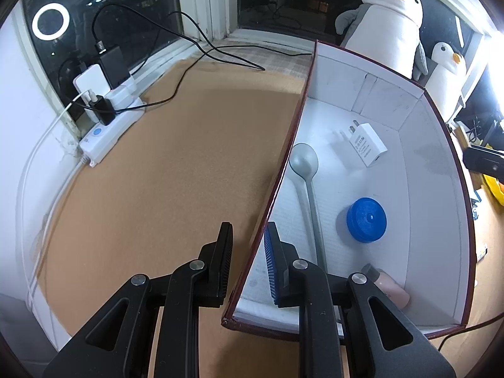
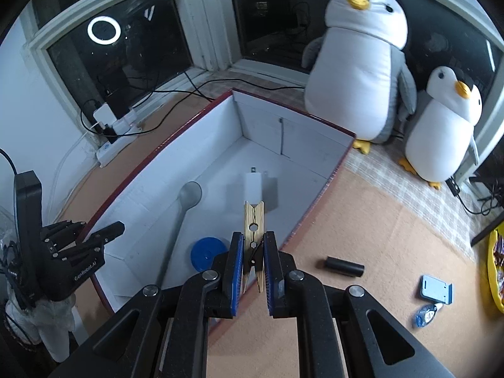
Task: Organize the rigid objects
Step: 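Carry the wooden clothespin into the red box and release it, then move the right tool back and grasp the patterned lighter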
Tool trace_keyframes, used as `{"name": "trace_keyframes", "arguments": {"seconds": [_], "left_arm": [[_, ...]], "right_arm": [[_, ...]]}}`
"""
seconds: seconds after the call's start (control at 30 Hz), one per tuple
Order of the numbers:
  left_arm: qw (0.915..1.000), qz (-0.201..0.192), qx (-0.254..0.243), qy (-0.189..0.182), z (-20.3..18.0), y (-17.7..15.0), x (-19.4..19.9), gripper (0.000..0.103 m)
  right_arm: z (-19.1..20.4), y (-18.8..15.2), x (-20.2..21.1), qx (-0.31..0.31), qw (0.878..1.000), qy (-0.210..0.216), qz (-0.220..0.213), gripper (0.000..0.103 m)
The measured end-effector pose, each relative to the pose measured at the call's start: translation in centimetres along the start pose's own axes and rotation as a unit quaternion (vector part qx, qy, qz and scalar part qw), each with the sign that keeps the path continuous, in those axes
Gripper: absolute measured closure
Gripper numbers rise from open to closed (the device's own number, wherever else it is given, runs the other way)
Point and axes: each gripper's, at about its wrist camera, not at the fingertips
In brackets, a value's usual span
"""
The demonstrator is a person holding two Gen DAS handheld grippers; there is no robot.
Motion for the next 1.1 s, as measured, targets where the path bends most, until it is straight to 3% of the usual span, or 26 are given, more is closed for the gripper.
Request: {"name": "trace_keyframes", "arguments": {"seconds": [0.53, 0.6, 0.7, 1.1], "left_arm": [[0.9999, -0.003, 0.006, -0.012, 0.6, -0.1, 0.6, 0.084], [0.9999, -0.004, 0.006, -0.012, 0.6, -0.2, 0.7, 0.084], [0.9999, -0.006, 0.007, -0.013, 0.7, -0.3, 1.0, 0.084], [0.9998, -0.009, 0.006, -0.016, 0.9, -0.5, 1.7, 0.084]], "right_arm": [[2.0, 0.5, -3.0, 0.019, 0.999, -0.019, 0.027, 0.092], [2.2, 0.5, -3.1, 0.018, 0.999, -0.017, 0.027, 0.084], [2.2, 0.4, -2.7, 0.017, 1.0, -0.016, 0.02, 0.074], [1.0, -1.6, 0.6, -0.006, 1.0, -0.011, 0.001, 0.074]]}}
Point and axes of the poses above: each gripper's, at about its wrist camera, not at the fingertips, and x roughly against the way its jaws point, z to its left, y to its top, and after that the axes turned 7 degrees about x, right-handed
